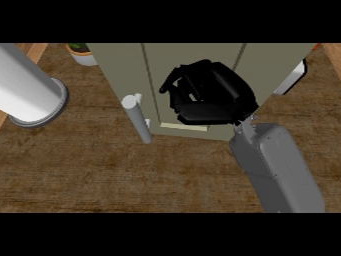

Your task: Pick up the bottled water, place it into the cabinet and close the cabinet

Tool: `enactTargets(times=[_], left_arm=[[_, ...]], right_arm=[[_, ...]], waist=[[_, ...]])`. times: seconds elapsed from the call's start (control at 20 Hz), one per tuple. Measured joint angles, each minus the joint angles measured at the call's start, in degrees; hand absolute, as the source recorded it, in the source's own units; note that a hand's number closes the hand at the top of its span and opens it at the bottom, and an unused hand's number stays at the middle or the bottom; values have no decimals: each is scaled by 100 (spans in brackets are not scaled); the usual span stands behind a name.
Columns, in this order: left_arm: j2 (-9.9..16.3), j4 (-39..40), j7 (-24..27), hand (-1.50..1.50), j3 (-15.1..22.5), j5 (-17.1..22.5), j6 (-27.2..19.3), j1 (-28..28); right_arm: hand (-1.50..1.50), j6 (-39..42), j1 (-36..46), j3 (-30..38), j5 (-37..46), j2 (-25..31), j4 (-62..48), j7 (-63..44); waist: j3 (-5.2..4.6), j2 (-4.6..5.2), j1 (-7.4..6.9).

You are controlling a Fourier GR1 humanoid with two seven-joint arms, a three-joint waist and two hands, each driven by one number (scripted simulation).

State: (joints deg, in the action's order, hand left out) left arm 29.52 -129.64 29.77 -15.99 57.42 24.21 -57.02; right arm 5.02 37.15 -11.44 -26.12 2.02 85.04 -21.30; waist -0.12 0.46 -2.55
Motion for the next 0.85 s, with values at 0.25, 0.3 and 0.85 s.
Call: enactTargets(times=[0.25, 0.3, 0.85], left_arm=[[-123, 141, -103, -150, -312, 197, 360, -78], [-118, 158, -143, -150, -385, 257, 389, -83], [-119, 194, -526, -150, -576, 533, 581, 43]], right_arm=[[150, 573, 330, 153, -187, 23, -598, 135], [150, 660, 369, 158, -163, 24, -694, 207], [150, 1017, 561, 267, -567, 65, -1098, 438]], waist=[[44, -76, 83], [51, -97, 96], [205, -165, 205]])
